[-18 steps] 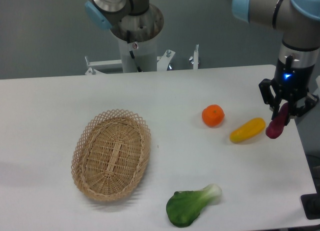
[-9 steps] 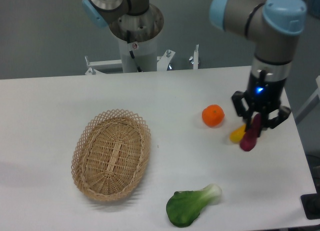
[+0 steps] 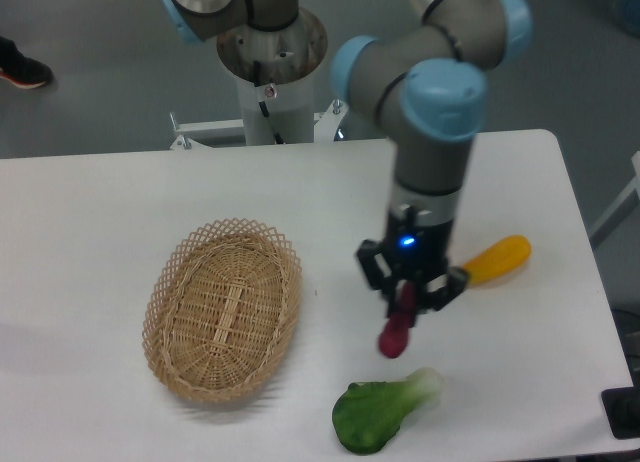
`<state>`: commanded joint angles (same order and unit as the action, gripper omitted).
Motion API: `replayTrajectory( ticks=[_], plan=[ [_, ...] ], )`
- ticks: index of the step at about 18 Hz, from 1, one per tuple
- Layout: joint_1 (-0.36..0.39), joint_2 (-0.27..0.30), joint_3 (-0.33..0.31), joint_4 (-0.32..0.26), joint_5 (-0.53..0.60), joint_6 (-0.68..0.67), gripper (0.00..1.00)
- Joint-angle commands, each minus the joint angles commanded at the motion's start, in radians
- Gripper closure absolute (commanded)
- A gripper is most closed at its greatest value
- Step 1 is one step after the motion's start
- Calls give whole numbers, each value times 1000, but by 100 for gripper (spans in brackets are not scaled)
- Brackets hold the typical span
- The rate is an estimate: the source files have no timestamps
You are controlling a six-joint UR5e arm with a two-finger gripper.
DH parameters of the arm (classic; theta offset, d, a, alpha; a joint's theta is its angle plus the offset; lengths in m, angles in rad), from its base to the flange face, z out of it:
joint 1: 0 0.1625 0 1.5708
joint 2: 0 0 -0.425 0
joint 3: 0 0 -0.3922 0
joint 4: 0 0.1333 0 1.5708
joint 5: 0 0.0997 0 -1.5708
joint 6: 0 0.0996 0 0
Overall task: Place the sweet potato in the basket
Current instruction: 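Carry the sweet potato over to the wicker basket, then lower the sweet potato into the basket and open the gripper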
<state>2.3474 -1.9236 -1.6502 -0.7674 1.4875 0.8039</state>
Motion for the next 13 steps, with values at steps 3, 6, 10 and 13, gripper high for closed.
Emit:
replayTrajectory(
  ticks=[3,6,10,13],
  plan=[
    [-91,-3,-83,34,77,-49,70],
    [-172,-9,-134,37,85,-61,70],
    [-240,-6,-151,40,86,-57,70],
    [-247,-9,-180,42,92,-22,70]
  ],
)
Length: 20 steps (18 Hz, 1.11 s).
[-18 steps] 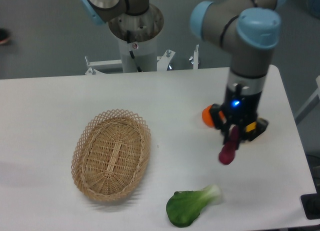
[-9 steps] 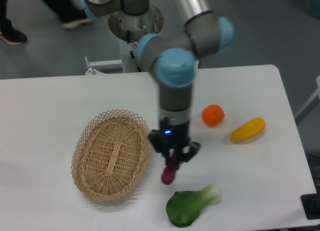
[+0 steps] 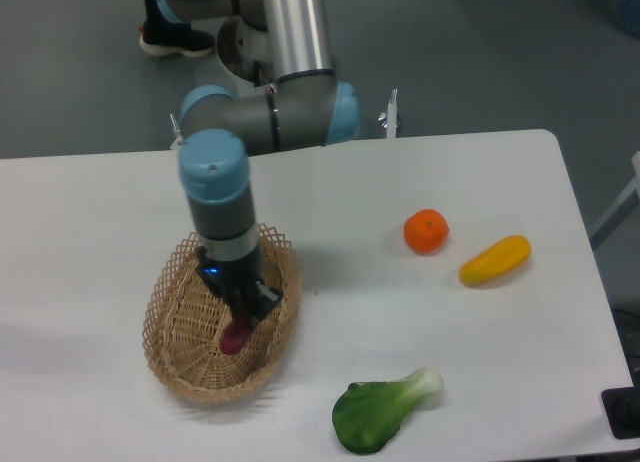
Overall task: Place the sweet potato in the basket
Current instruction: 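Lower the sweet potato into the basket and open the gripper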
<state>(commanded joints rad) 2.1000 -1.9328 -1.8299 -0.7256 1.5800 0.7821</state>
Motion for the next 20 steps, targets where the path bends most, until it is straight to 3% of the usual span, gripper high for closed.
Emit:
replayTrajectory(
  ticks=[6,9,10,12,13,16,20],
  plan=[
    [-21,-28,-9,0,17,68,70],
    [-29,-31,-9,0,22,66,57],
    [-29,-31,-8,2,23,66,49],
    [-29,-28,4,2,25,66,9],
    [-29,-25,8,3,29,66,2],
    [-26,-17,26,0,55,66,0],
    [23,-20,101,-5,71,62,0]
  ],
)
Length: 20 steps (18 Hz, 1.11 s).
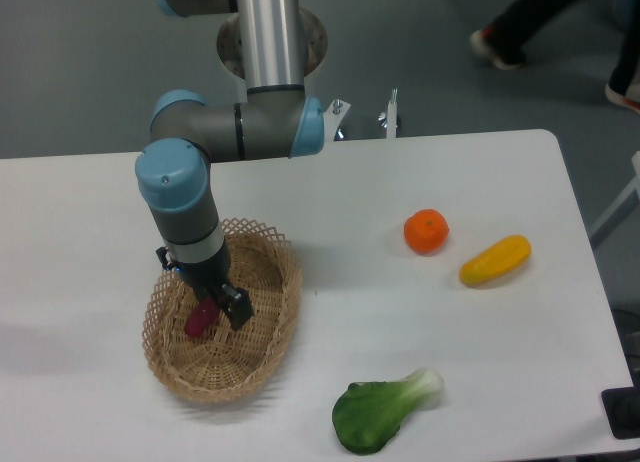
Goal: Place the sweet potato in the basket
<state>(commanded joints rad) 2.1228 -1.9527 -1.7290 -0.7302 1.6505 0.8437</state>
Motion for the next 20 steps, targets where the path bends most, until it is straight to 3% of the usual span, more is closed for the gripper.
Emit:
replayTrajectory(
  ticks=[4,12,14,17,20],
  plan=[
    [89,3,117,-8,-1,-20,0],
    [268,20,212,-23,2,100,0],
    [321,20,252,-93,0,126,0],
    [385,47,310,-268,11,308,0],
    [476,58,316,-302,-1,486,0]
  ],
)
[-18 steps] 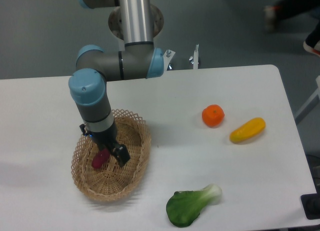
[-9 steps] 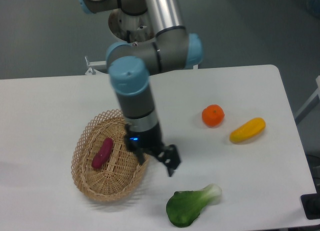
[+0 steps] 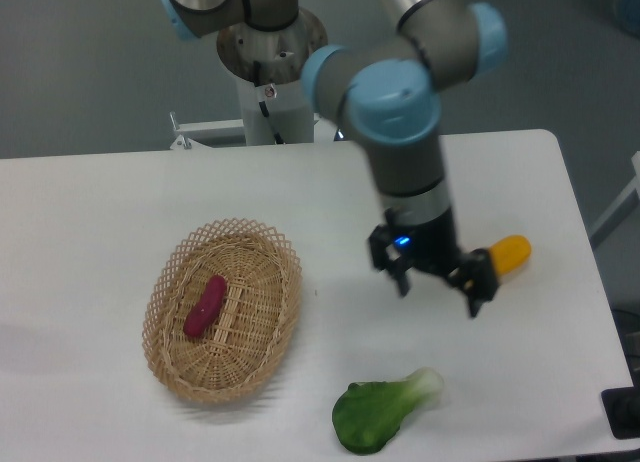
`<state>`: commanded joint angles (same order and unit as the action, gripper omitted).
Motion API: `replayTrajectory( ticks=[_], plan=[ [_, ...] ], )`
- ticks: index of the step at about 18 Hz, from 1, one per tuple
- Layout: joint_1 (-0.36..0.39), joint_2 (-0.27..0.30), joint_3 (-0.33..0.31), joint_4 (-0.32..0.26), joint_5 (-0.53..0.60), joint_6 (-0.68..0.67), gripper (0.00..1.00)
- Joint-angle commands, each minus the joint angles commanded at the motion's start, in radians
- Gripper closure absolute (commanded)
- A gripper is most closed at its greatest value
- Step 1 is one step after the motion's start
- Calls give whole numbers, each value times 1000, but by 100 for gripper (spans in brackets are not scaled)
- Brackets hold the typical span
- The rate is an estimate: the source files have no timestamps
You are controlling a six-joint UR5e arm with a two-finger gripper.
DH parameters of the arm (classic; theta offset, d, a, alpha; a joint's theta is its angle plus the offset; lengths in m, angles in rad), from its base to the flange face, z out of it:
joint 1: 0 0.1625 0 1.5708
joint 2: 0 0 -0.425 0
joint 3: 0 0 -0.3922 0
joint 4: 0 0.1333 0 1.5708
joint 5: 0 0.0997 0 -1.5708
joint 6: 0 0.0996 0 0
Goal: Place the sweet potato in the basket
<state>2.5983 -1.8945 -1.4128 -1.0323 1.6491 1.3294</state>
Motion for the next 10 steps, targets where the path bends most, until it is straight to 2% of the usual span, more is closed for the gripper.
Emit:
replayTrajectory(
  ticks=[3,5,10],
  plan=[
    [84,40,-9,-64,-44,209,0],
    [135,41,-18,-68,-92,290,0],
    [161,58,-44,-69,-129,301,0]
  ],
)
